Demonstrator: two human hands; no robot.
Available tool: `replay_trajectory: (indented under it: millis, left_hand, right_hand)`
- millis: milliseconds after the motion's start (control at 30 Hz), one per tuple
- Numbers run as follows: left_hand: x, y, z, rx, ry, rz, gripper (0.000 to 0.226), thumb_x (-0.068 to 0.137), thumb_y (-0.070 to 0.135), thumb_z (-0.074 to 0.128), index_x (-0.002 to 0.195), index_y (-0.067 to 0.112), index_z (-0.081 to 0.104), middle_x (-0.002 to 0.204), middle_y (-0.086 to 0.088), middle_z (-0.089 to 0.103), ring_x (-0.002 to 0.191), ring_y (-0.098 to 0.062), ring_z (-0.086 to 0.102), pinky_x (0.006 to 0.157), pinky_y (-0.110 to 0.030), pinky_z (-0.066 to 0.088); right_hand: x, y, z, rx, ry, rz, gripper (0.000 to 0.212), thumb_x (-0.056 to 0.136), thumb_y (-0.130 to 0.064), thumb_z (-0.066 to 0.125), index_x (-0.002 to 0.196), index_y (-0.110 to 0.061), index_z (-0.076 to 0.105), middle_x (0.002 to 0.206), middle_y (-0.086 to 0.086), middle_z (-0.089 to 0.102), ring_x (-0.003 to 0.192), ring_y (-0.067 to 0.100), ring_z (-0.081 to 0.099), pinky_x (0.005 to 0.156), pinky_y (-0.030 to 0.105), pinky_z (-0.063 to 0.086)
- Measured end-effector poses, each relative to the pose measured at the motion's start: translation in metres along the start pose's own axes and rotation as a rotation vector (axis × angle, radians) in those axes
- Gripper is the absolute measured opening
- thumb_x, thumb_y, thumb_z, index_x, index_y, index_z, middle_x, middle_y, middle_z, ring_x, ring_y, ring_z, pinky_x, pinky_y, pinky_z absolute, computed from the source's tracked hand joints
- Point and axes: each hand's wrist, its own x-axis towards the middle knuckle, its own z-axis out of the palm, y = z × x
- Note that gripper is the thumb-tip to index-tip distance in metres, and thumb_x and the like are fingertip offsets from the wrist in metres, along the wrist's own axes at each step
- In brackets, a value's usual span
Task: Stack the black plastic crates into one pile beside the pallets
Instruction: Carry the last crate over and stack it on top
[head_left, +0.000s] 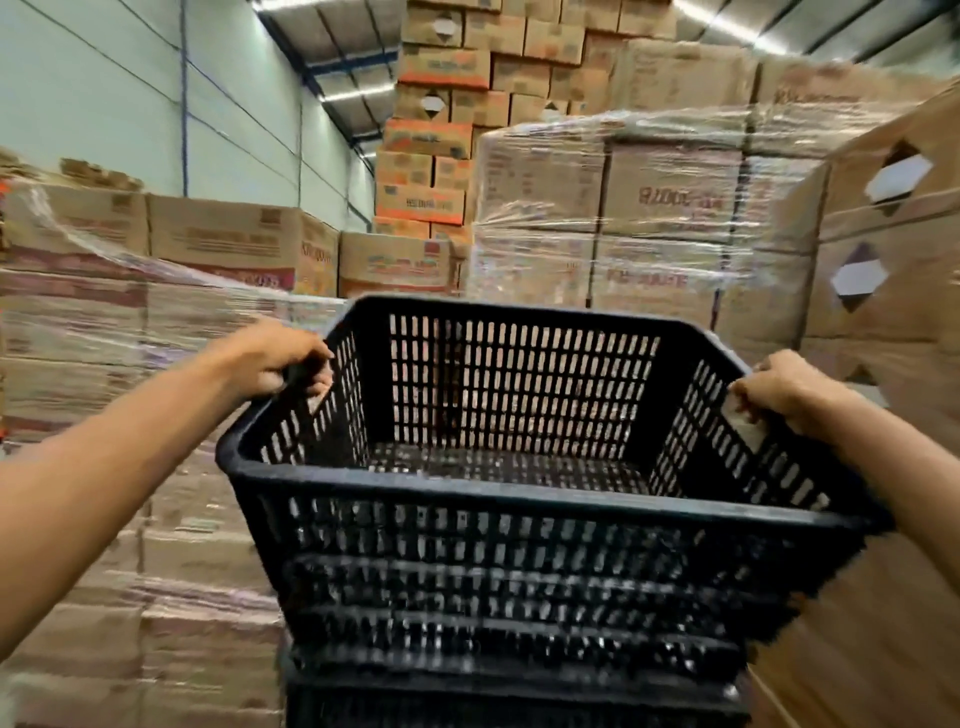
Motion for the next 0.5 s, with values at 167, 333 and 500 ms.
replay_trajectory:
  millis: [167,333,500]
  left_hand:
    - [0.048,-0.005,-0.001,0.036,-0.115,-0.075,0.021,0.092,-0.003,0.043,0.072,-0.002,0.049,0.045,-0.014,0.058,0.033,-0.015,0.057,0.036,-0.021,0.051]
    - [0.076,-0.016,0.014,0.016,-0.192,-0.066,0.027,0.092,-0.004,0.039,0.067,0.003,0.046,0.045,-0.010,0.052,0.031,-0.012,0.053,0.036,-0.016,0.046]
    - [0.083,-0.025,0.018,-0.023,-0.167,-0.090,0.030,0.094,0.008,0.033,0.065,0.007,0.042,0.036,-0.002,0.051,0.031,-0.010,0.050,0.043,-0.019,0.043]
  right_hand:
    - [0.032,-0.013,0.022,-0.116,-0.186,-0.011,0.034,0.090,0.013,0.037,0.060,0.005,0.053,0.024,0.007,0.048,0.016,0.012,0.043,0.022,0.013,0.032]
    - [0.054,-0.003,0.043,-0.349,-0.323,-0.023,0.034,0.085,0.013,0.050,0.054,0.000,0.057,0.027,0.002,0.051,0.021,0.007,0.047,0.026,0.012,0.034]
    - [0.070,0.006,0.038,-0.345,-0.360,-0.039,0.014,0.086,0.000,0.056,0.078,0.007,0.065,0.070,0.023,0.070,0.066,0.035,0.069,0.064,0.039,0.056]
